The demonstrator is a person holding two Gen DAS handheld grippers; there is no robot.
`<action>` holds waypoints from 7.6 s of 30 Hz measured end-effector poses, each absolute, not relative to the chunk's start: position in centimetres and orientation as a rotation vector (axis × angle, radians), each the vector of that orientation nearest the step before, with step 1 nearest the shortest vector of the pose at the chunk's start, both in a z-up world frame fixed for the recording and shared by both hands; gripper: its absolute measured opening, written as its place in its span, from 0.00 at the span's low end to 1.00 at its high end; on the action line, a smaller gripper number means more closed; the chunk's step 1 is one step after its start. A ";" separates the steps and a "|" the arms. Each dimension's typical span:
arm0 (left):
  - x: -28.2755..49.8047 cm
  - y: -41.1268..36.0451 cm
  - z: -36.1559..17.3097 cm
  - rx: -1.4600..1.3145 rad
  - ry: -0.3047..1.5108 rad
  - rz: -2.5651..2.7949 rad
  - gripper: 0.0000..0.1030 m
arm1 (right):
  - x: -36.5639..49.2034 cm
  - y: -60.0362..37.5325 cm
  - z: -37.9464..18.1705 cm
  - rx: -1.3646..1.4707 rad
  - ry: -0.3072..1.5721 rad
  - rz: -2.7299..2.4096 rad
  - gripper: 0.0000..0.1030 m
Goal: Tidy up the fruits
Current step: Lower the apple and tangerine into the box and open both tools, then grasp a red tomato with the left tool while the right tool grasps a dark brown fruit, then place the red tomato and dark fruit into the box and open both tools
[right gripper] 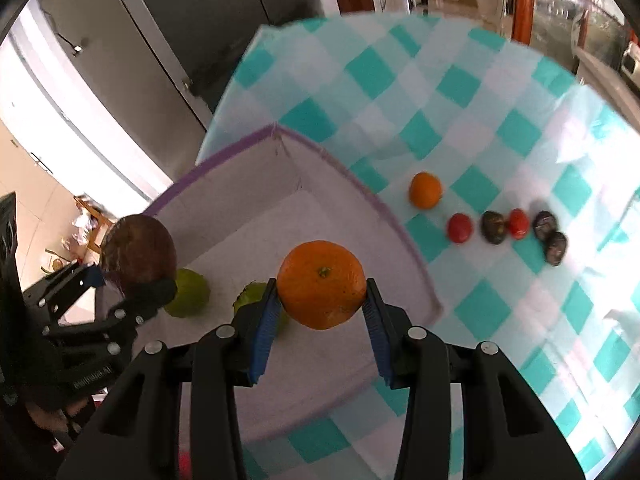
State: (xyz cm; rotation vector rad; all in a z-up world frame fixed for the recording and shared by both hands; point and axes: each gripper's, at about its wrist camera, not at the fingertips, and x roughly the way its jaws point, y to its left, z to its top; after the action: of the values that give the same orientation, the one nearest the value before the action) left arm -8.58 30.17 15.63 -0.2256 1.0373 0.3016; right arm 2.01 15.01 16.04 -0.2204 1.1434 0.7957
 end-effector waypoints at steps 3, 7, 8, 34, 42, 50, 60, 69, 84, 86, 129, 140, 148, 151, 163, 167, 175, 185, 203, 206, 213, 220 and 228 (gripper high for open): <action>-7.1 31.4 13.8 -0.233 1.102 0.311 0.62 | 2.9 17.1 14.5 -0.272 1.208 0.750 0.40; -4.8 32.3 11.5 -0.241 1.184 0.318 0.62 | 3.9 19.7 12.0 -0.366 1.295 0.684 0.40; -4.4 32.7 11.0 -0.248 1.201 0.320 0.62 | 4.0 20.5 11.3 -0.400 1.322 0.666 0.40; -3.2 33.9 6.3 -0.228 1.292 0.304 0.63 | 4.7 23.2 6.0 -0.542 1.454 0.553 0.61; -4.3 31.9 8.9 -0.162 1.247 0.336 0.77 | 2.9 21.7 8.4 -0.490 1.345 0.627 0.71; -7.3 29.2 14.4 -0.104 1.131 0.414 0.83 | 1.0 16.1 14.5 -0.347 1.141 0.763 0.76; -7.2 21.0 19.6 -0.043 1.024 0.430 0.91 | 2.0 2.8 18.5 -0.005 0.983 0.714 0.80; -3.1 13.2 19.9 0.067 1.010 0.237 0.93 | 4.1 -6.5 13.7 0.107 1.052 0.502 0.80; 8.5 17.2 19.2 0.021 1.004 0.127 0.93 | 14.0 -4.9 5.8 -0.024 1.158 0.303 0.78; 9.9 18.3 19.1 0.028 1.012 0.124 0.92 | 15.7 -3.7 5.2 -0.036 1.154 0.304 0.77; 17.0 11.0 1.9 -0.065 1.047 0.578 0.57 | 8.9 -15.0 2.8 0.034 1.085 0.294 0.39; 14.3 7.9 3.4 -0.193 1.027 0.276 0.29 | 7.2 -17.7 3.8 0.039 1.068 0.299 0.39; 7.2 2.1 4.7 -0.213 1.103 0.052 0.29 | 5.0 -18.5 3.6 0.056 1.108 0.324 0.39; 5.0 1.4 4.9 -0.194 1.114 0.015 0.29 | 3.8 -18.4 4.1 0.043 1.112 0.346 0.39; -3.4 4.6 14.4 -0.110 0.942 0.000 0.30 | 0.3 -13.6 8.5 0.025 1.057 0.489 0.39; -6.1 7.5 17.1 -0.079 0.887 0.005 0.30 | -0.1 -10.1 11.6 -0.007 0.997 0.545 0.39; -11.0 17.8 20.4 -0.137 0.875 0.101 0.30 | -1.5 -0.3 16.7 -0.026 0.957 0.711 0.39; -12.2 27.7 14.9 -0.093 1.206 0.173 0.30 | -1.1 14.7 16.6 -0.236 1.141 0.805 0.39; -9.6 29.4 7.2 0.048 1.549 0.060 0.31 | -1.7 23.1 6.6 -0.956 1.319 0.635 0.39; -9.8 29.8 6.8 0.041 1.557 0.057 0.32 | -2.1 23.2 5.8 -0.988 1.319 0.642 0.39; -8.8 29.2 6.9 0.026 1.557 0.093 0.42 | -2.4 22.7 5.2 -0.997 1.305 0.674 0.49; -9.4 29.5 8.4 0.012 1.487 0.164 0.65 | -3.4 21.7 7.4 -0.927 1.230 0.728 0.66; -11.3 28.8 13.8 -0.004 1.283 0.314 0.75 | -4.1 16.1 14.6 -0.637 1.023 0.840 0.78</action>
State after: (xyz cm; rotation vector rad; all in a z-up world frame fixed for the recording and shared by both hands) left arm -11.26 28.76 13.81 -0.0040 1.2827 0.3144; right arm -4.08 16.13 14.64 -0.6374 1.0230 0.8403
